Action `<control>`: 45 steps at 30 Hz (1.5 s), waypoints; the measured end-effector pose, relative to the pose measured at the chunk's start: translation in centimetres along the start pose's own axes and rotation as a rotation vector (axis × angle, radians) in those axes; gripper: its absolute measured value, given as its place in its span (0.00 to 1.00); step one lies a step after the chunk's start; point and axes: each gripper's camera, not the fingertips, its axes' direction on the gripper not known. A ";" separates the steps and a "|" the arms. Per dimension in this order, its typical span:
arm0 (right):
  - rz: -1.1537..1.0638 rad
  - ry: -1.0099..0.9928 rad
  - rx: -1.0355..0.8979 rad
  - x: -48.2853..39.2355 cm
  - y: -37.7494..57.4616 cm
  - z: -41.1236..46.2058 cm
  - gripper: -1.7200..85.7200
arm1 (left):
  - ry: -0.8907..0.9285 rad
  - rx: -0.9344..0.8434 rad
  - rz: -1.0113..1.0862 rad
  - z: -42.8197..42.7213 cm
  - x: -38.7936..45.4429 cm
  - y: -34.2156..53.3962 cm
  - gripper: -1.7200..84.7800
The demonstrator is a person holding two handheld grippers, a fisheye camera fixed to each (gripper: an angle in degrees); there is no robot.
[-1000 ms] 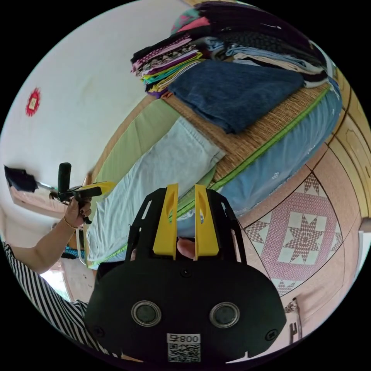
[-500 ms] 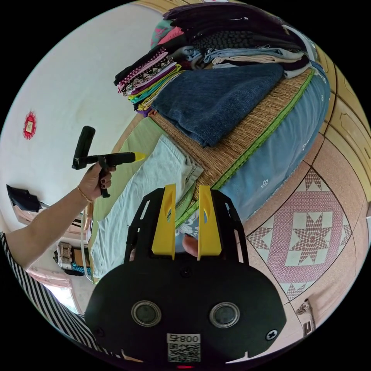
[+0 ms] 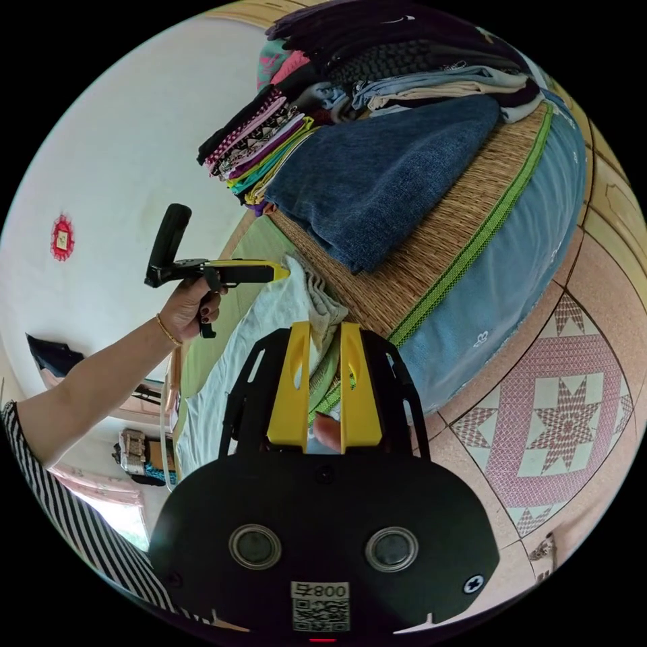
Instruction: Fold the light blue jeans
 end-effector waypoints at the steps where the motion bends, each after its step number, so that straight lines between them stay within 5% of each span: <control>1: 0.000 -0.006 -0.001 0.2 0.0 -0.1 0.11 | 0.006 -0.007 -0.001 0.0 0.1 -0.3 0.08; 24: -0.130 -0.234 0.060 -6.0 -1.0 -5.1 0.07 | 0.094 0.153 0.060 -10.8 2.5 4.9 0.06; 45: -0.638 -0.390 -0.210 -38.4 2.8 2.3 0.06 | 0.152 0.452 -0.180 -27.9 0.8 37.9 0.05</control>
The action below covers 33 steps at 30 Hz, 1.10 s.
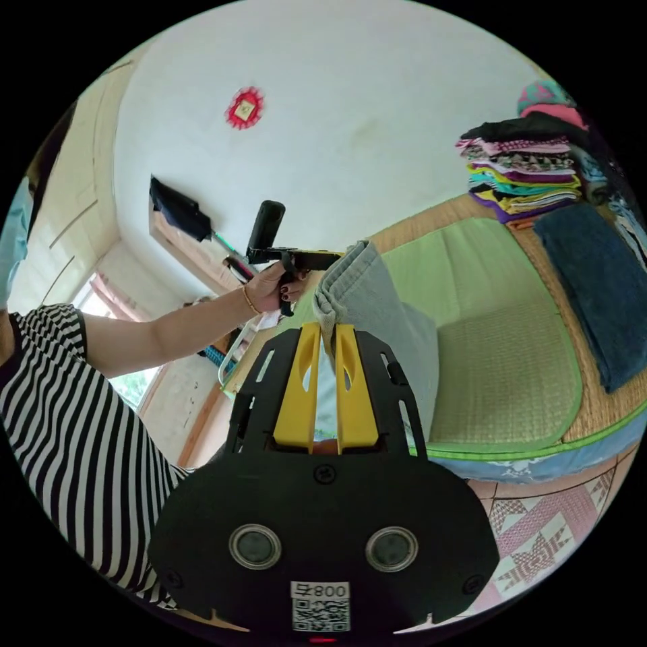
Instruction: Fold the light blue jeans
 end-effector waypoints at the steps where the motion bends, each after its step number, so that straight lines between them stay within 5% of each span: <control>1: -0.005 0.000 -0.015 -0.4 -0.3 0.9 0.06 | 0.002 0.004 -0.030 -1.1 -0.5 1.7 0.05; 13: -0.038 0.008 -0.327 -5.2 -4.4 17.5 0.06 | -0.012 0.023 -0.319 -9.5 -6.6 14.8 0.03; 20: -0.055 0.060 -0.503 -6.0 -5.4 26.5 0.06 | 0.147 0.075 -0.548 -13.5 -8.0 23.7 0.07; 27: -0.043 0.053 -0.523 -6.3 -8.0 28.1 0.06 | 0.343 0.163 -0.726 -15.0 -6.9 29.3 0.13; 33: -0.082 0.066 -0.507 -8.1 -11.0 27.9 0.06 | 0.404 0.210 -0.756 -17.4 -6.8 30.1 0.08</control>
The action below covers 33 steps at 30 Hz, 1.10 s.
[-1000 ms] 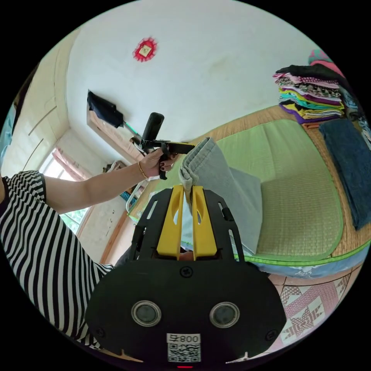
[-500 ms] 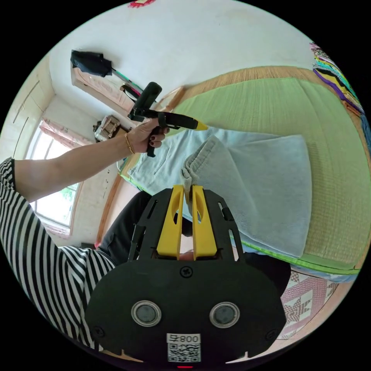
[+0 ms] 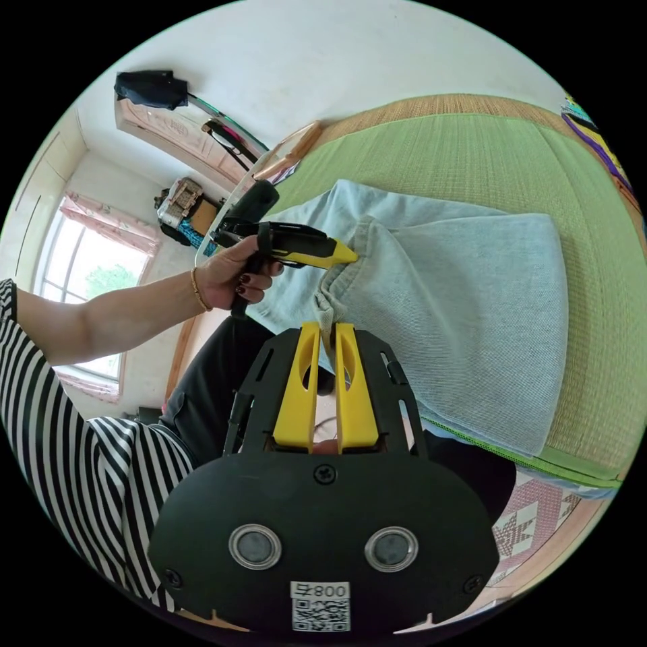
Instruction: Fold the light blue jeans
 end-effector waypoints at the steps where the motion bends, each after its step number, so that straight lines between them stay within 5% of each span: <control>1: -0.008 0.003 0.008 -0.2 -0.2 -0.3 0.06 | -0.001 0.016 0.038 -1.0 0.9 0.2 0.08; 8: -0.029 -0.011 -0.116 -0.8 -3.2 2.5 0.08 | -0.217 0.025 -0.015 -5.6 0.8 4.0 0.09; 16: -0.040 -0.020 -0.124 -2.0 -4.9 1.6 0.10 | -0.163 0.125 0.042 -8.7 3.0 6.9 0.11; 22: -0.112 0.075 -0.131 -5.3 -5.9 0.5 0.11 | -0.348 0.012 0.042 -7.7 4.1 7.0 0.08; 33: -0.138 -0.006 -0.053 -7.6 -6.9 -4.5 0.05 | -0.351 0.078 0.048 -11.2 5.3 11.6 0.04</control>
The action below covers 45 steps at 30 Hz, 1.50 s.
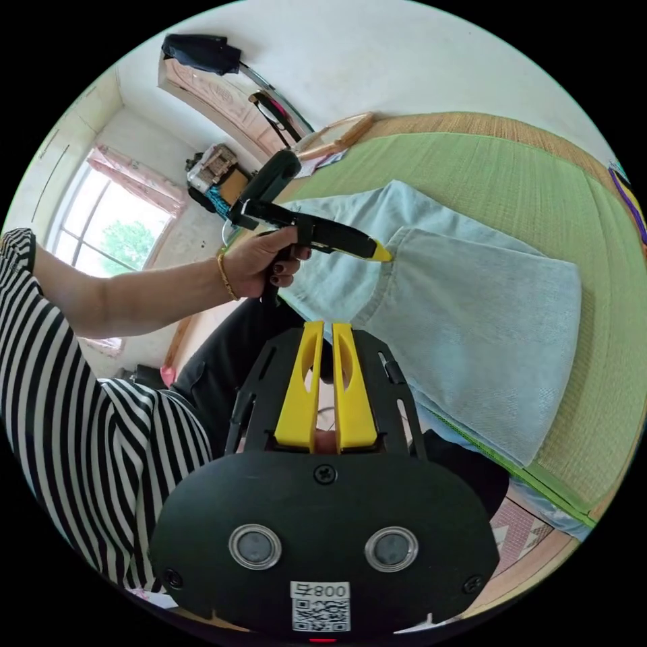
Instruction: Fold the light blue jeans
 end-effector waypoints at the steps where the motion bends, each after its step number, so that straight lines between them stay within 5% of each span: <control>1: 0.006 0.006 0.003 0.2 -0.1 -0.1 0.05 | -0.007 -0.025 -0.018 0.2 -0.4 0.3 0.04; 10: 0.081 0.029 -0.092 2.1 -1.9 3.5 0.05 | 0.028 -0.038 -0.113 -0.1 -1.7 1.5 0.11; 19: 0.090 0.012 -0.079 0.0 -2.8 3.2 0.05 | 0.145 0.048 -0.032 -3.1 0.0 1.9 0.06; 23: 0.071 0.014 -0.039 -1.9 -4.1 2.6 0.04 | 0.060 0.122 0.059 -4.9 1.4 1.0 0.06; 29: 0.082 0.037 -0.073 -3.6 -5.6 4.8 0.05 | 0.023 0.023 -0.092 -3.2 -2.9 1.5 0.09; 45: -0.178 0.357 -0.190 -13.6 -7.2 12.5 0.07 | 0.113 -0.012 -0.155 0.4 -3.9 7.6 0.09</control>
